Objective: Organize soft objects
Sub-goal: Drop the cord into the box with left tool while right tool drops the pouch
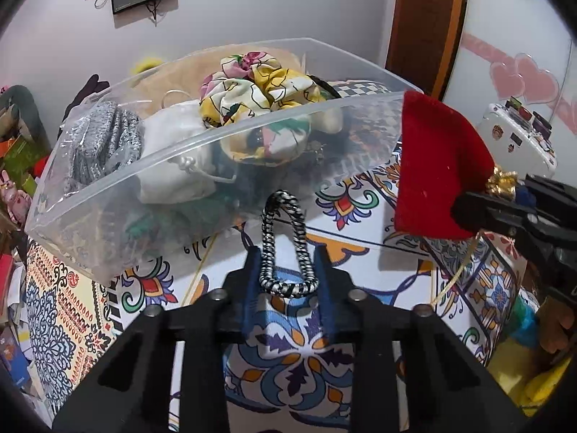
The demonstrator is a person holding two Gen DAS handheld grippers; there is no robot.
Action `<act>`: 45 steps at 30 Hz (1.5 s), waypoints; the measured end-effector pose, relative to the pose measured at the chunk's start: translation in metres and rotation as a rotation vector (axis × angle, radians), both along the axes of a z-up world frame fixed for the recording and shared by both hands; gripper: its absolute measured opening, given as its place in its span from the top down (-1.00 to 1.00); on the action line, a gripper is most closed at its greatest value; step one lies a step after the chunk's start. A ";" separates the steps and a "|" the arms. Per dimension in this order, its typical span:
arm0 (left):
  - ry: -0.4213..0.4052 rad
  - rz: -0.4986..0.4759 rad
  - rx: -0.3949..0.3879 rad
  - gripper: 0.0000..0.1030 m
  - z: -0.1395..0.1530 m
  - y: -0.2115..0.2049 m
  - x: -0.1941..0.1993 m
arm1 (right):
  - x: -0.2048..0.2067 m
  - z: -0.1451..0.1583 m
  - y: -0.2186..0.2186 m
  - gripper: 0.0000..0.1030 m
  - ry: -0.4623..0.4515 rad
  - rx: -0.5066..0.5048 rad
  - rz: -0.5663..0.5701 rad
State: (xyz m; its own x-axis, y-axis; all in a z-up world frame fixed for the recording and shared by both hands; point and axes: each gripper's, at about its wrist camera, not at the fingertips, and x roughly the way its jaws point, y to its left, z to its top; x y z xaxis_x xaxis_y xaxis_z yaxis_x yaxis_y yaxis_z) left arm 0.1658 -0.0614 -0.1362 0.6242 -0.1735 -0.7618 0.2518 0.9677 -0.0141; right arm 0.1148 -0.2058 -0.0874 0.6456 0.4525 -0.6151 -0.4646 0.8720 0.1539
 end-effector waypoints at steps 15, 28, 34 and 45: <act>-0.167 0.034 -0.040 0.60 0.060 0.019 -0.045 | 0.010 0.032 0.018 0.59 -0.076 0.035 0.027; -0.226 0.130 -0.034 0.60 0.083 0.050 -0.006 | 0.056 0.062 0.052 0.59 -0.161 0.037 0.028; -0.186 0.156 -0.069 0.60 0.070 0.057 0.017 | 0.078 0.048 0.066 0.59 -0.112 -0.009 0.017; -0.133 0.145 -0.095 0.10 0.058 0.059 0.031 | 0.083 0.024 0.070 0.33 -0.063 -0.111 0.004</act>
